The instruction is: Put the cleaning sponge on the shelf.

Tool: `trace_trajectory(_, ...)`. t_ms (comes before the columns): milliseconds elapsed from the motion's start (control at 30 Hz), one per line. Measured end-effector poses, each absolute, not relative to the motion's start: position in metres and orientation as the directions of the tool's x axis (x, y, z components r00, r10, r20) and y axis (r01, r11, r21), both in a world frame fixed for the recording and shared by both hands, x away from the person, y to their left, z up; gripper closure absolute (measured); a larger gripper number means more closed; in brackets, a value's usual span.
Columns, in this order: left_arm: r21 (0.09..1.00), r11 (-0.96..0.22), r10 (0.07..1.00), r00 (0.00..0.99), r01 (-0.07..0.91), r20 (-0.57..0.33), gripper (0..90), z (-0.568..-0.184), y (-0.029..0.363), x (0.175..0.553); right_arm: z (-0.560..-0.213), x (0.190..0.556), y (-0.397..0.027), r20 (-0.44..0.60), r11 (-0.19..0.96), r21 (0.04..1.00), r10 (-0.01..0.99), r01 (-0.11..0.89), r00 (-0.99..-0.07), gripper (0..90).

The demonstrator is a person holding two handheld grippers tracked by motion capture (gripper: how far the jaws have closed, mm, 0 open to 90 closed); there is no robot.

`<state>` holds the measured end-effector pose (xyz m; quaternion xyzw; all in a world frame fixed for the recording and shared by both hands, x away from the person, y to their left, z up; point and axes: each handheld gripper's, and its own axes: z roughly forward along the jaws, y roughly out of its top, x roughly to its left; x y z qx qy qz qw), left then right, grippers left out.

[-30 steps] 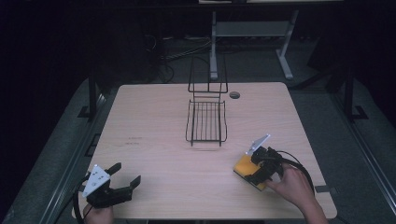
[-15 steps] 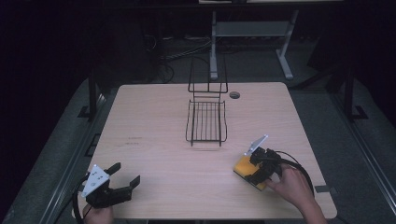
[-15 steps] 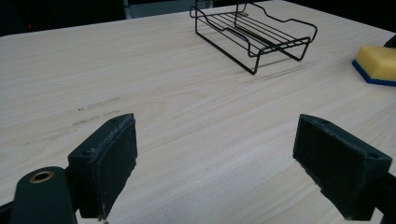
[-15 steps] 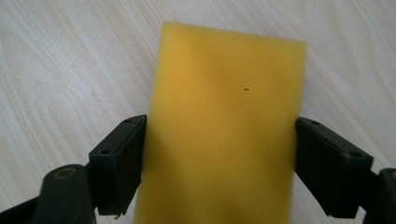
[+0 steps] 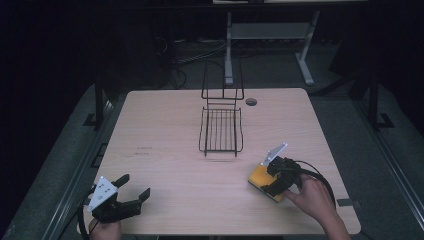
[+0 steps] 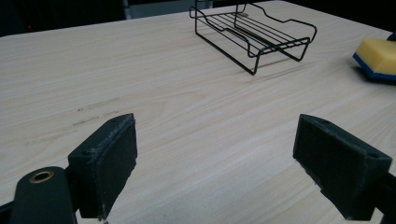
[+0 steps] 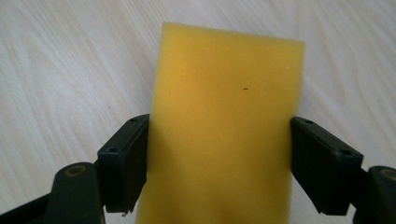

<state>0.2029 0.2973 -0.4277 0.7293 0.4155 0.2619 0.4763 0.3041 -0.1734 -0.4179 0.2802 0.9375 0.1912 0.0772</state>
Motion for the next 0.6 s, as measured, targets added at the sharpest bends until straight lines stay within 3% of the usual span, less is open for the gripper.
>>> trace_trajectory(600, 0.914, -0.194, 0.855, 0.518, 0.356, -0.019, 13.0, -0.428, 0.299, 0.203, -0.402, 0.322, -0.146, -0.021, 0.808, 0.387, 0.489, 0.444, -0.872, 25.4)
